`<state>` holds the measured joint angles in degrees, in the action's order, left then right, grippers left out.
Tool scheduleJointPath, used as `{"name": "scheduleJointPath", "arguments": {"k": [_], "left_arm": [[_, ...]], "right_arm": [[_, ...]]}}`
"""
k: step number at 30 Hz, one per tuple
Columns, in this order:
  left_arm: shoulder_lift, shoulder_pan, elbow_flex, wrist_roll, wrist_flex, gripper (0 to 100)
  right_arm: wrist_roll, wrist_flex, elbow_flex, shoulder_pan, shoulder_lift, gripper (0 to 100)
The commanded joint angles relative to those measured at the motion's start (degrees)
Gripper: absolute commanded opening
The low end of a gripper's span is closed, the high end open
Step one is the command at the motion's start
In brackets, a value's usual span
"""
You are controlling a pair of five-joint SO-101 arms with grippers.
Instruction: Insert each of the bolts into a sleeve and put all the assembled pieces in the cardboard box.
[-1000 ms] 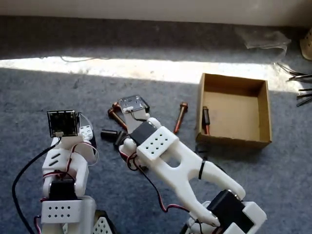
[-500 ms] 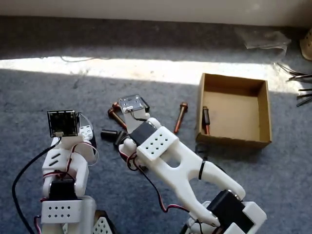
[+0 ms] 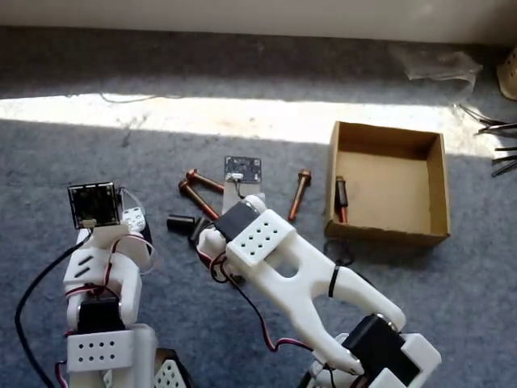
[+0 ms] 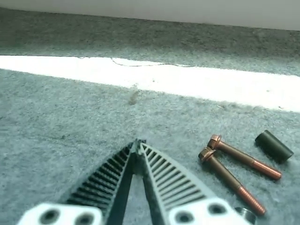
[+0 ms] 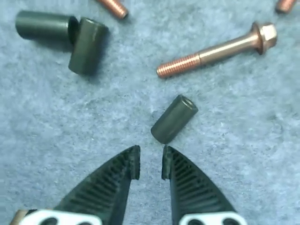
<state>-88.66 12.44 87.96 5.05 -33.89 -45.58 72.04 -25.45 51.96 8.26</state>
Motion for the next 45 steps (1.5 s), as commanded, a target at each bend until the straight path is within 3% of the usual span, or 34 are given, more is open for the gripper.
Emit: {"name": "scheduleJointPath", "arguments": {"k": [1,8,19,28,34,45], "left_arm": [[-0.7,3.3,-0.8,-0.3,3.6,1],[-0.7,3.7,-0.7,-0.3,4.3,1],[-0.7,3.7,-0.7,-0.4,4.4,1],[-0.7,3.8,-0.7,-0.4,4.4,1],[-0.7,3.8,-0.7,-0.4,4.4,1],[-0.7,3.8,-0.7,-0.4,4.4,1]], "right_arm": [[-1.5,-2.1,0.3,0.4,-1.9,7.0],[-1.5,-6.6,0.7,0.4,-10.9,7.1],[-1.5,-6.5,0.8,0.4,-11.1,7.0],[-1.5,-7.0,-1.6,-3.1,3.3,7.0],[-1.5,-14.1,-8.2,-3.2,2.3,7.4],[-3.8,-14.2,-9.5,-4.3,2.1,11.5]]}}
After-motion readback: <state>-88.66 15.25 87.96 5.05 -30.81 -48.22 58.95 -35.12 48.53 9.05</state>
